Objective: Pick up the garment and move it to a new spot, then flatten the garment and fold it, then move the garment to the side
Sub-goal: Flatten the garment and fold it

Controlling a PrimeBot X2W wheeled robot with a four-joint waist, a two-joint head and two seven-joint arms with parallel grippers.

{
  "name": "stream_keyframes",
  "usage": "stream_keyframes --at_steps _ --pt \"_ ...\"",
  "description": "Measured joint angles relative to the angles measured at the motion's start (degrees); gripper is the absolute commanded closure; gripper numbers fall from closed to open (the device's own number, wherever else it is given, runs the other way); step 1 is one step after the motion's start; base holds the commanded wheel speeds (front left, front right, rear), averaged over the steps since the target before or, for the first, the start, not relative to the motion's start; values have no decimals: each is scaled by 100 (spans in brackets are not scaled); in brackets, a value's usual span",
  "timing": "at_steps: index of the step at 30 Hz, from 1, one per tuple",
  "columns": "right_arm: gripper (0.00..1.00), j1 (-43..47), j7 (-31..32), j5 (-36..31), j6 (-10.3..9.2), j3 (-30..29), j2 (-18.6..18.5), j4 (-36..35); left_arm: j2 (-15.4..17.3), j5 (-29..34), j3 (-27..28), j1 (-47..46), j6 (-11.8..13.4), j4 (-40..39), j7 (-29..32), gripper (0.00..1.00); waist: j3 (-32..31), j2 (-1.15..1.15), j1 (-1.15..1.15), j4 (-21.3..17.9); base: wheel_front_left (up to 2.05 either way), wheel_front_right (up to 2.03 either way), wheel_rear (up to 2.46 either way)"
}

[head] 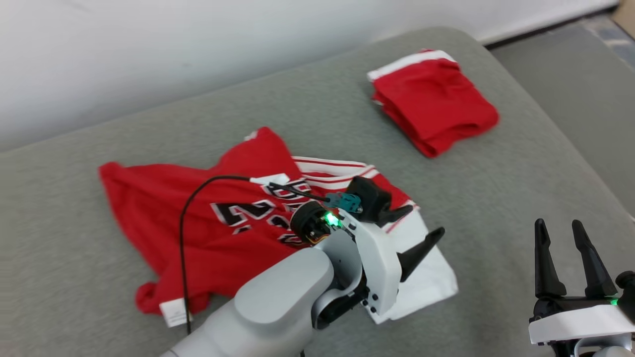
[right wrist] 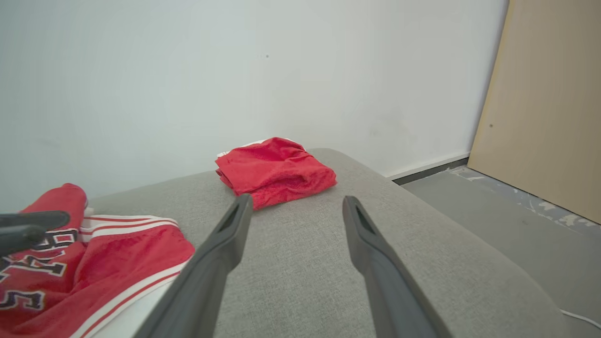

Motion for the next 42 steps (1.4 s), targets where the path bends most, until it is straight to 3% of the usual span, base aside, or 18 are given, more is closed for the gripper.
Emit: stream_keyframes --at_steps 6,13,20,29,33,37,42 --pt "0 21 0 -7 0 129 -137 33 140 56 202 68 252 63 -600 0 -270 0 0 703 0 0 0" --pt "0 153 0 -8 0 356 -165 147 658 -15 479 575 467 168 -1084 0 -613 0 0 1464 0 0 0" --pt "0 252 1 30 0 498 -164 202 1138 -253 673 1181 681 111 -1300 0 -933 0 0 1914 0 0 0" --pt "0 360 1 78 0 589 -176 211 1755 -548 1122 2181 1317 -521 -1625 0 -1080 0 0 1974 0 0 0" --pt "0 361 1 102 0 587 -180 209 1986 -682 1241 2577 1468 -714 -1661 0 -1047 0 0 1926 0 0 0" --pt "0 355 0 107 0 598 -180 208 2075 -824 1292 2666 1441 -720 -1564 0 -982 0 0 1887 0 0 0" --pt "0 248 1 115 0 671 -182 218 2070 -869 1143 2479 1189 -323 -1194 0 -890 0 0 1816 0 0 0"
